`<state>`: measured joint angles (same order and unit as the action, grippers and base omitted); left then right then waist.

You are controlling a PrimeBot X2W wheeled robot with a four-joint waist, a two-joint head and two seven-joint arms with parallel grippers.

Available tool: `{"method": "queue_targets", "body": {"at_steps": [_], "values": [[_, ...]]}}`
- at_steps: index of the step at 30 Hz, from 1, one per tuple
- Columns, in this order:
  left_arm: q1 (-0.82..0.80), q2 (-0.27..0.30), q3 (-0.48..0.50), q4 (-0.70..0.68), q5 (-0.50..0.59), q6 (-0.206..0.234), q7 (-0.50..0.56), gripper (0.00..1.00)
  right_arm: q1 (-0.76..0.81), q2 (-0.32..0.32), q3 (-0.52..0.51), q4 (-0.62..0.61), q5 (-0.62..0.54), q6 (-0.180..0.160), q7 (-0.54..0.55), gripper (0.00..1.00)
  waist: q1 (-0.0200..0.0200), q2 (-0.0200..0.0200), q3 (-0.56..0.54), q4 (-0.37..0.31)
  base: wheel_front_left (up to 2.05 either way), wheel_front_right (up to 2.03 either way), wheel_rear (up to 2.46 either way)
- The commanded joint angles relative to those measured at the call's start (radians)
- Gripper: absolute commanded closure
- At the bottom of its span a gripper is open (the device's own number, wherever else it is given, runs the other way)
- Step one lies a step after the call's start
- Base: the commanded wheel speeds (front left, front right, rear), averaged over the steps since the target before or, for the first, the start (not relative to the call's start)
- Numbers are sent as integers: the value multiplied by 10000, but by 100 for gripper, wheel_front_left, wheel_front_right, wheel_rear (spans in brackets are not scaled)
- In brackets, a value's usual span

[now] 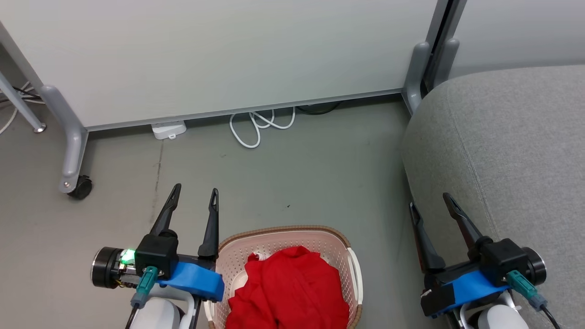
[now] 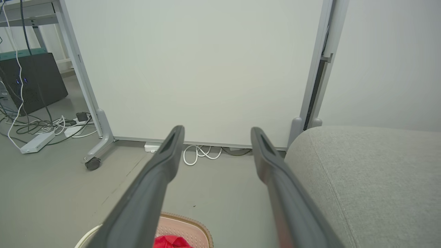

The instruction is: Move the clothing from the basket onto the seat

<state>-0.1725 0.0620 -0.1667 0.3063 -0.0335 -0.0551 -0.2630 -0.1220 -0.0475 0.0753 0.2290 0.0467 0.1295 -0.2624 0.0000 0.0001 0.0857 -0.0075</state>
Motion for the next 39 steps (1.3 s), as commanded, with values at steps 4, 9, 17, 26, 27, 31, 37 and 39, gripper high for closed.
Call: {"method": "queue_targets", "body": {"at_steps": [4, 9, 17, 26, 27, 31, 37, 39], "values": [[-409, 124, -19, 484, 13, -246, -28, 0, -225, -50, 28, -105, 36, 22, -38, 0, 0, -1, 312, -284, 0, 0, 0], [-831, 229, -247, 1243, 14, -460, -28, 0, -390, -50, 65, -178, 0, 22, -38, 0, 0, -1, 667, -563, 0, 0, 0], [-1723, 392, -790, 2466, 47, -686, -28, 0, -744, -47, 90, -360, -104, 22, -38, 0, 0, -1, 1477, -968, 0, 0, 0], [-3035, 675, -1666, 4019, 80, -775, -28, 0, -1507, -46, 345, -712, -86, 20, -38, 0, 0, -1, 2862, -1490, 0, 0, 0], [-3199, 701, -1815, 4170, 63, -772, -28, 0, -1593, -46, 362, -748, -91, 20, -38, 0, 0, -1, 2999, -1539, 0, 0, 0], [-3785, 867, -2324, 4873, -178, -776, -28, 0, -1926, -44, 472, -910, -46, 20, -38, 0, 0, -1, 3627, -1748, 0, 0, 0], [-4633, 1023, -3309, 5972, -483, -748, -28, 0, -2293, -43, 566, -1137, 57, 14, -37, 0, 0, -1, 4474, -1965, 0, 0, 0], [-4924, 1045, -3694, 6322, -646, -749, -28, 0, -2401, -43, 599, -1203, 94, 14, -37, 0, 0, -1, 4739, -2021, 0, 0, 0]]}}
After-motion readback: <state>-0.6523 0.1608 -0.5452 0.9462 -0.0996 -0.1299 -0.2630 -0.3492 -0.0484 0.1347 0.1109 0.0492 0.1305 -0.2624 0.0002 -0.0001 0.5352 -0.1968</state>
